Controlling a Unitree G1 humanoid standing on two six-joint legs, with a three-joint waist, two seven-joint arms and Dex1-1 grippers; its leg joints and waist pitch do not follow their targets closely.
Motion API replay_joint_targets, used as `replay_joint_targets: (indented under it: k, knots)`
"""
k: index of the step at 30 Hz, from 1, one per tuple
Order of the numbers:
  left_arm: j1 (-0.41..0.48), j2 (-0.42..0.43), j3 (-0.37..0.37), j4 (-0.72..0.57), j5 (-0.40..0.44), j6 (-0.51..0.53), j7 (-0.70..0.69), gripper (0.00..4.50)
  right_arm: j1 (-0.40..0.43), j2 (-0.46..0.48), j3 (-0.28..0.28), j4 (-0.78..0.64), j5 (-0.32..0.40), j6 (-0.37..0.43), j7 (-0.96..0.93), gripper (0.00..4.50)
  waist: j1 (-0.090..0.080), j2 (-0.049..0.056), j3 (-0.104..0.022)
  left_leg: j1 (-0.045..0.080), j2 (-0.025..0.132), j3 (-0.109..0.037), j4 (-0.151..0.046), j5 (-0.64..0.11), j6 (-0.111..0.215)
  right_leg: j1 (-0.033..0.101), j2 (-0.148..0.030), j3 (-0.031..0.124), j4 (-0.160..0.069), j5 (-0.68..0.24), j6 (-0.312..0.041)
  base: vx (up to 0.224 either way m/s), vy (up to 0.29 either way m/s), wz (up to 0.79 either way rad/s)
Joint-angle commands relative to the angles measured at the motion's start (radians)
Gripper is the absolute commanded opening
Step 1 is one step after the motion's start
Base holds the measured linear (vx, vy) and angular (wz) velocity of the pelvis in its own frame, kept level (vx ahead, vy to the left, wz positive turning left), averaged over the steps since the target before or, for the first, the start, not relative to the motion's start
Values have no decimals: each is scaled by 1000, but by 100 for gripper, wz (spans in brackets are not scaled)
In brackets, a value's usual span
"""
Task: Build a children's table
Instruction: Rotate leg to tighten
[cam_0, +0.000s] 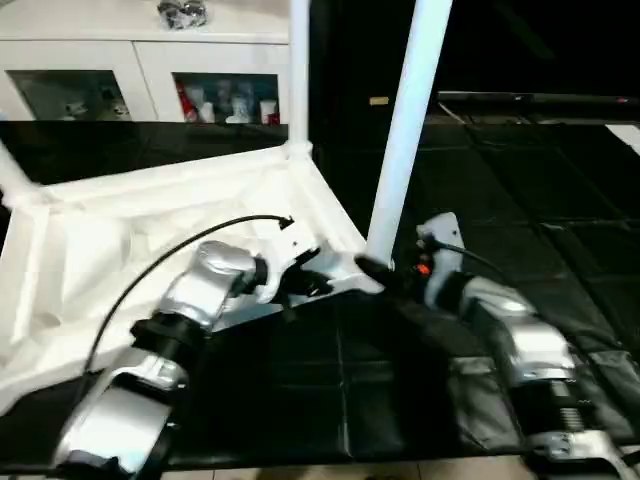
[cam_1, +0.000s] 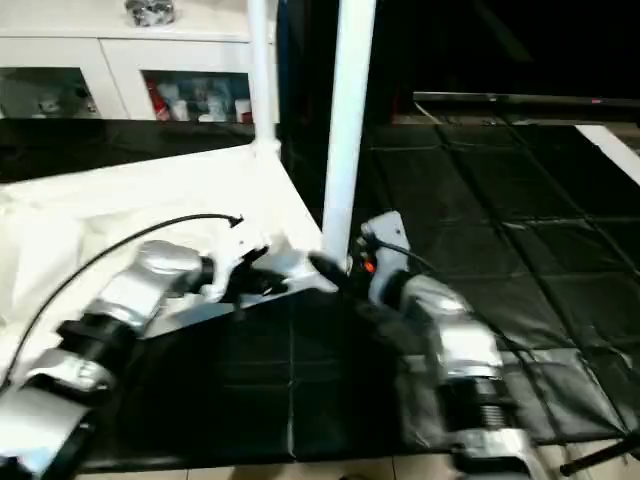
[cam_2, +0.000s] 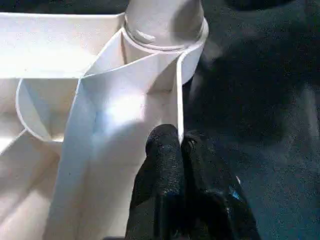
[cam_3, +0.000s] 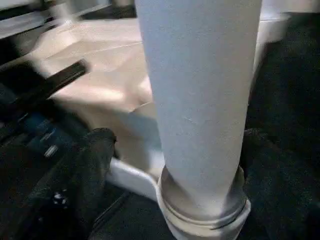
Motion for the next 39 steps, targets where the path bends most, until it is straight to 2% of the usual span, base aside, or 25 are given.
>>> replay_joint_targets:
  k: [1,2,5,6,8,9,12,14,22,28,32,33,35,37,39]
  knots:
    - [4,7,-27,-40,-23,-55,-80,0,8,-18,47,-27,9,-12,102,445,6,0,-70,-1,3,10,-60,-163,78,66,-43,44,-50,-144,-247,0,0,0]
    - [6,26,-38,-45,-30,-64,-133,0,6,-54,58,-20,6,-30,161,445,11,1,-70,0,5,12,-60,-164,78,63,-44,44,-48,-142,-258,0,0,0]
    - [5,40,-46,-48,-35,-73,-172,0,2,-83,67,-10,3,-46,209,445,21,3,-68,5,7,14,-60,-187,65,60,-43,43,-51,-182,-256,0,0,0]
    - [3,50,-54,-50,-37,-83,-199,0,-2,-103,75,-3,7,-52,248,445,24,-1,-67,6,8,15,-60,-195,62,59,-43,44,-52,-194,-254,0,0,0]
    - [3,70,-72,-61,-37,-97,-254,0,-15,-134,88,17,16,-64,319,445,33,0,-67,5,10,14,-61,-199,57,60,-45,45,-50,-210,-248,0,0,0]
    - [5,77,-79,-69,-38,-104,-277,0,-20,-143,92,24,22,-63,345,445,37,-4,-67,8,10,16,-60,-201,56,57,-43,45,-51,-211,-246,0,0,0]
    - [16,106,-107,-104,-44,-117,-354,0,-45,-161,107,61,31,-66,420,445,40,-1,-67,4,10,15,-60,-201,52,58,-45,45,-50,-223,-244,0,0,0]
    - [20,121,-122,-112,-41,-135,-387,0,-61,-173,119,87,32,-74,458,445,42,-1,-67,6,10,15,-59,-207,50,56,-45,45,-50,-234,-245,0,0,0]
    - [18,131,-143,-128,-39,-158,-430,0,-101,-170,135,144,37,-83,514,373,50,-3,-64,7,10,13,-60,-249,32,52,-47,46,-56,-320,-218,0,0,0]
    - [15,121,-150,-141,-45,-154,-433,0,-102,-154,153,151,45,-91,551,329,52,-4,-68,4,10,12,-58,-215,37,54,-45,45,-50,-282,-223,0,0,0]
    - [15,122,-153,-139,-47,-162,-440,0,-106,-144,159,164,43,-101,566,285,53,-2,-69,4,10,13,-57,-209,40,54,-44,45,-46,-251,-236,0,0,0]
    - [16,122,-155,-139,-48,-165,-442,0,-107,-142,160,170,42,-108,569,285,53,-1,-69,3,9,12,-57,-209,40,55,-44,45,-46,-249,-237,0,0,0]
    - [17,124,-156,-137,-48,-167,-444,0,-110,-138,161,181,42,-115,574,257,53,-2,-69,3,9,13,-57,-215,39,55,-43,44,-47,-255,-237,0,0,0]
    - [18,125,-156,-135,-47,-168,-442,0,-109,-137,161,182,44,-115,578,257,53,-2,-68,4,9,12,-58,-217,38,55,-44,45,-48,-261,-235,0,0,0]
    - [19,125,-156,-134,-46,-168,-440,0,-106,-136,161,181,47,-115,582,229,53,-2,-68,4,9,12,-58,-221,37,55,-44,44,-49,-272,-231,0,0,0]
